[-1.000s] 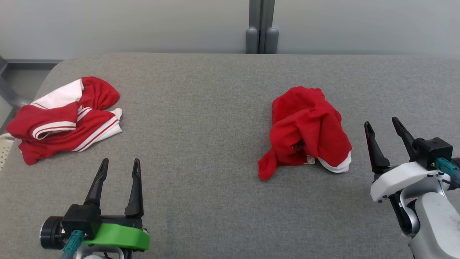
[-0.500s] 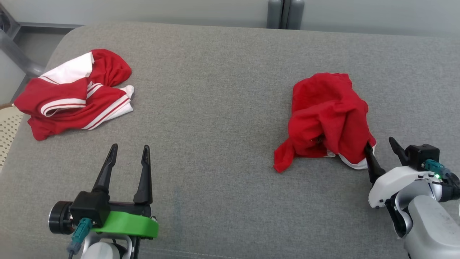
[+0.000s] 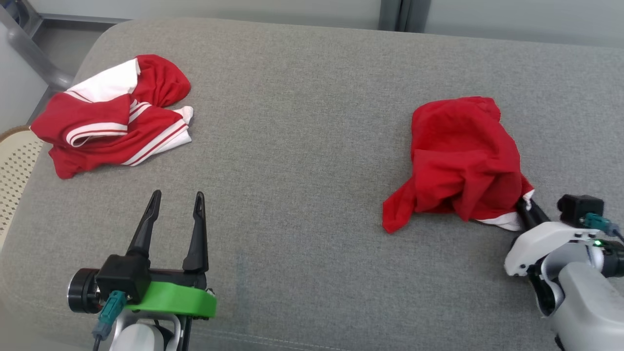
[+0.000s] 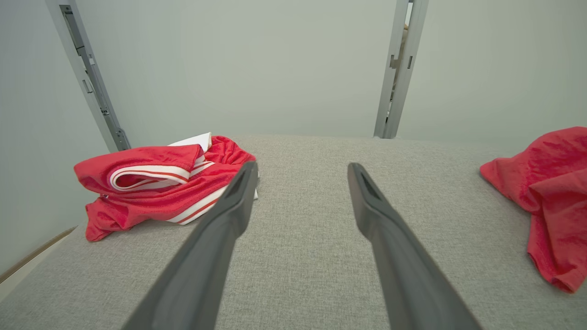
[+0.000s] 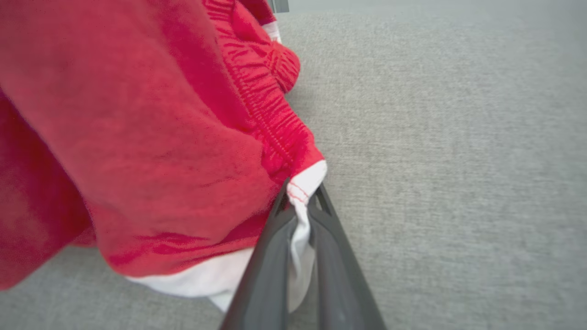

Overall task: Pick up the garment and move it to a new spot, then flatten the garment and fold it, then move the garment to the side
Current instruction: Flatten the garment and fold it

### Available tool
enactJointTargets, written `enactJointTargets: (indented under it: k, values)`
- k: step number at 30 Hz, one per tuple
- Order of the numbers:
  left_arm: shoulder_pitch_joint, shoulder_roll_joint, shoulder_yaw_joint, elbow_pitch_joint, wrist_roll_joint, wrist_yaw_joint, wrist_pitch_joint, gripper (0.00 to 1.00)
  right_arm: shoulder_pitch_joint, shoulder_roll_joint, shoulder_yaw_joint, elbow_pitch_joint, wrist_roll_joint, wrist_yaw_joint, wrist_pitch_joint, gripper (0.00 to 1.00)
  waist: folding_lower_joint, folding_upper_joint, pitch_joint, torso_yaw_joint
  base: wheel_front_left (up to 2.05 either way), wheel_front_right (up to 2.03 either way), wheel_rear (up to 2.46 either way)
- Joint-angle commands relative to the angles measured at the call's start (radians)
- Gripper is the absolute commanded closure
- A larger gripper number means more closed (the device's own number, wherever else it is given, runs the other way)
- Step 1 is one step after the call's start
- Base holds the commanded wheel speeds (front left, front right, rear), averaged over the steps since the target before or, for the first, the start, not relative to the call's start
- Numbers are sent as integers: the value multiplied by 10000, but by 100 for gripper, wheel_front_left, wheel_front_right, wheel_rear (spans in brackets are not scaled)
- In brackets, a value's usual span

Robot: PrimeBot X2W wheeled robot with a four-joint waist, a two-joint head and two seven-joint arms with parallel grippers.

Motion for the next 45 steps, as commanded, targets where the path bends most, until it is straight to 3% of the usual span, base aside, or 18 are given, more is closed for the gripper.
enactJointTargets:
  k: [1,8,14,17,25,30,37,38,39,45]
  values:
    - [84,-8,62,15,140,55,-5,0,20,-274,-317,-155,95,-21,6,100,0,0,-101,-87,0,0,0]
    - [209,-21,62,67,86,-17,-5,0,121,-802,-1216,-1420,-293,-19,2,100,0,0,-472,-251,0,0,0]
    - [270,-28,-2,196,89,-83,-5,0,-67,-510,-937,-2820,-652,-18,1,100,0,0,-768,-243,0,0,0]
    - [325,-29,-16,235,84,-102,-5,0,-66,-189,-360,-3407,-709,-18,1,100,0,0,-910,-157,0,0,0]
    - [553,-33,57,255,78,-179,-5,0,370,1077,2391,-4462,-382,-16,26,100,0,0,-1200,364,0,0,0]
    - [569,-39,22,251,43,-183,-5,0,680,1565,3692,-4280,-233,-18,57,100,0,0,-1151,618,0,0,0]
    - [347,-46,-95,250,-1,-141,-5,0,707,1858,5339,-3107,-53,-16,24,99,0,0,-908,848,0,0,0]
    - [318,-46,-112,256,-19,-119,-5,0,623,1877,5534,-2942,-29,-16,15,64,0,0,-876,859,0,0,0]
    - [297,-47,-130,261,-29,-112,-5,0,566,1885,5670,-2849,42,-16,9,0,0,0,-855,859,0,0,0]
    - [344,-49,-73,205,-104,-1,-5,0,65,1892,5442,-3145,212,-18,-11,0,0,0,-810,625,0,0,0]
